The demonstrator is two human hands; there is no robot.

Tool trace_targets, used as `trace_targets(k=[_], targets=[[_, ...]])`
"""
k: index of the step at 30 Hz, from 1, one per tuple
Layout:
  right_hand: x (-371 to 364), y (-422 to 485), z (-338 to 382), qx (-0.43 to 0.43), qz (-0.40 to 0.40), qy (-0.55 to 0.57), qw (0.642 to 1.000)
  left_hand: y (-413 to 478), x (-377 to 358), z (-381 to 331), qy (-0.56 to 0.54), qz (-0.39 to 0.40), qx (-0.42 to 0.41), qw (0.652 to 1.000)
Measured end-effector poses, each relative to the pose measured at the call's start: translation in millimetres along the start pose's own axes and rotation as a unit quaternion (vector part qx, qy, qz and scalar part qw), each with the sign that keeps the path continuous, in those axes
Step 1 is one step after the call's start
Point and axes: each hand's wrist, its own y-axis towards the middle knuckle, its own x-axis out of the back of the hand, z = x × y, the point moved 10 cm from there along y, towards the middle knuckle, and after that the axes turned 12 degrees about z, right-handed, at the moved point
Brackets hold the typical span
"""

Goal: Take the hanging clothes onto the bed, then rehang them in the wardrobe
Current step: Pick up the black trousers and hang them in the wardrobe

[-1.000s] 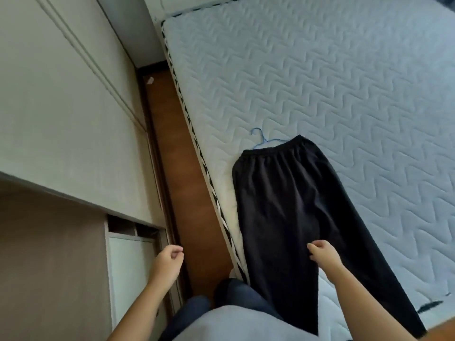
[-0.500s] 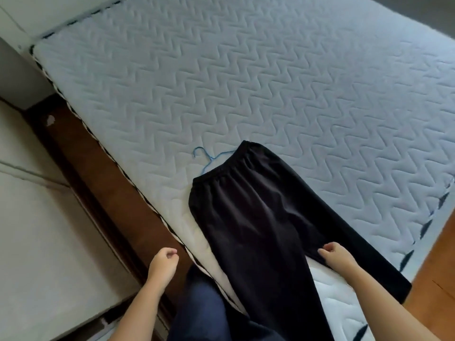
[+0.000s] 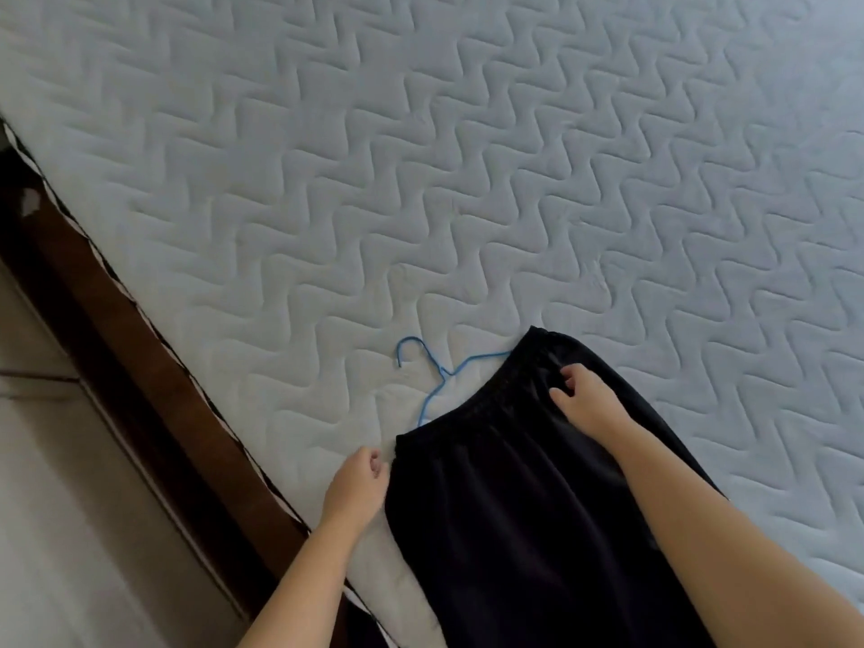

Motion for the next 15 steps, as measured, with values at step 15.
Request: trace_targets(k=[15], targets=[[12, 99, 21, -0.019, -0.033, -0.224, 0.974, 41, -39, 13, 0.014, 0.047, -0.062, 0.997]])
